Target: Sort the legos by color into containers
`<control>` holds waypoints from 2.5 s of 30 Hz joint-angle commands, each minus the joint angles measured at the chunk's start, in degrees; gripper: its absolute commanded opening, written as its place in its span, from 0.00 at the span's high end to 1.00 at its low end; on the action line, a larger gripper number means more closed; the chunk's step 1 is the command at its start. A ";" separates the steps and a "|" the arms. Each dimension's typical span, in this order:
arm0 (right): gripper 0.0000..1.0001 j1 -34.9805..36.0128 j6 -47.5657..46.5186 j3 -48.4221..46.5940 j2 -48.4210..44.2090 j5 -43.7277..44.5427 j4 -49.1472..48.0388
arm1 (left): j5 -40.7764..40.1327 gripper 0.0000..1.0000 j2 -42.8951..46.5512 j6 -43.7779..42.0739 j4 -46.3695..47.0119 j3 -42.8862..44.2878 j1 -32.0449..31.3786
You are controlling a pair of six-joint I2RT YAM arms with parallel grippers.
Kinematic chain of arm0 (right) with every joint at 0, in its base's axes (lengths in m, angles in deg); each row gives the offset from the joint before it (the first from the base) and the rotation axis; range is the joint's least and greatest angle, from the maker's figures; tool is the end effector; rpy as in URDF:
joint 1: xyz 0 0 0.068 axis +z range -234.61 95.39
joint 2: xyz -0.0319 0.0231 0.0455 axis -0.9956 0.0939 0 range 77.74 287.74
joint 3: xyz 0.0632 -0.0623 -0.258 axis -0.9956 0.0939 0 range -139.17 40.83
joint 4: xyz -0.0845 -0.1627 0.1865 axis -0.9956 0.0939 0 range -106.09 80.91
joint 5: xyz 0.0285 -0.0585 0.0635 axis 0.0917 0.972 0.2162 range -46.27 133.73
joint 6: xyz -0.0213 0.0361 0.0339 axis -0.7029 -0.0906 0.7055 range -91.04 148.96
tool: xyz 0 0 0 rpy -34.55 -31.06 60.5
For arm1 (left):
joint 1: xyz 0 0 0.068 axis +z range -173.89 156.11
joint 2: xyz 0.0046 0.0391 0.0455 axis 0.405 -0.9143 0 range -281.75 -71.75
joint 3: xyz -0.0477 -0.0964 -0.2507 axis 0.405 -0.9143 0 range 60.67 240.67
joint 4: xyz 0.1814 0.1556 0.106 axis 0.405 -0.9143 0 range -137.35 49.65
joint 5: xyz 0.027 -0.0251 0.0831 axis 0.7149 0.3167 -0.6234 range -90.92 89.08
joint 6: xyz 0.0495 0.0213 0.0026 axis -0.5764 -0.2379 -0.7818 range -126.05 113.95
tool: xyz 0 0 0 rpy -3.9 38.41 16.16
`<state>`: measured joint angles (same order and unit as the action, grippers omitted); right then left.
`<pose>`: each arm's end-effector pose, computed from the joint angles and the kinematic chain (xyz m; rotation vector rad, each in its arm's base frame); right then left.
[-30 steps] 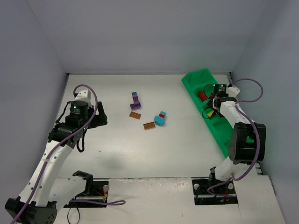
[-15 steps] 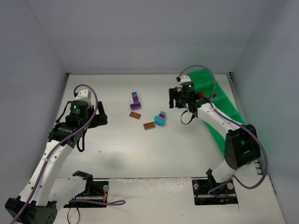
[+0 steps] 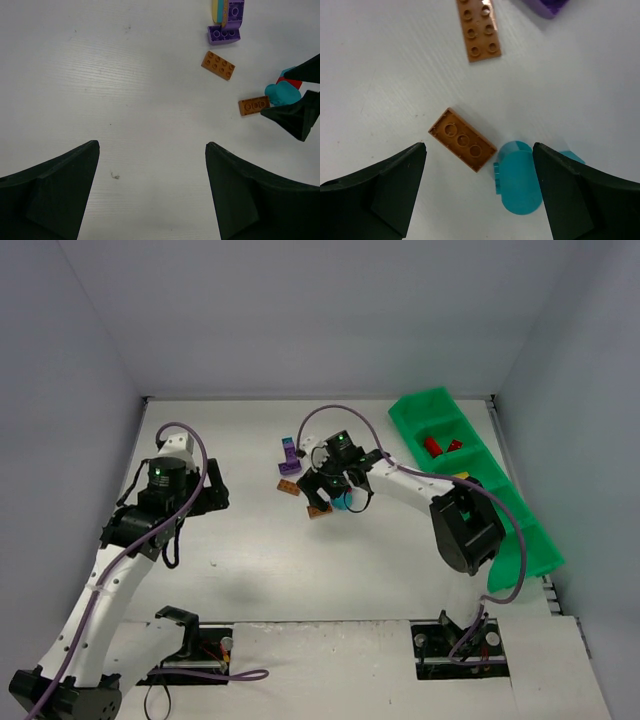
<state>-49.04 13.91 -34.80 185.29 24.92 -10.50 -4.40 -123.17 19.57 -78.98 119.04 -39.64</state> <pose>0.3388 0.2566 0.2211 -1.1207 1.9425 0.5606 0.1782 -0.0480 0.3515 -0.2207 2.1326 -0.3615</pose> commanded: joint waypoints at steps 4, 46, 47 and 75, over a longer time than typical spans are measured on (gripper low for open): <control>0.14 4.41 -10.43 -2.59 1.70 -2.29 2.94 | -1.52 0.20 0.97 -0.93 0.14 1.13 -0.25; 1.00 -21.14 26.99 -16.29 3.19 27.23 -17.62 | -4.25 0.20 1.15 0.56 -0.22 0.34 -0.25; 1.00 -21.77 29.26 -16.82 3.72 28.55 -17.63 | -4.34 0.20 0.97 0.56 -0.13 0.43 -0.25; 0.41 -28.89 35.88 -30.46 17.70 38.93 -19.38 | -4.25 0.20 -1.84 1.09 1.36 -0.18 -0.25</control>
<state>-77.84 50.17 -63.46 206.10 61.62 -25.36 -8.67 -124.96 19.99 -80.34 118.77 -39.64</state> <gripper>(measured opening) 0.577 0.803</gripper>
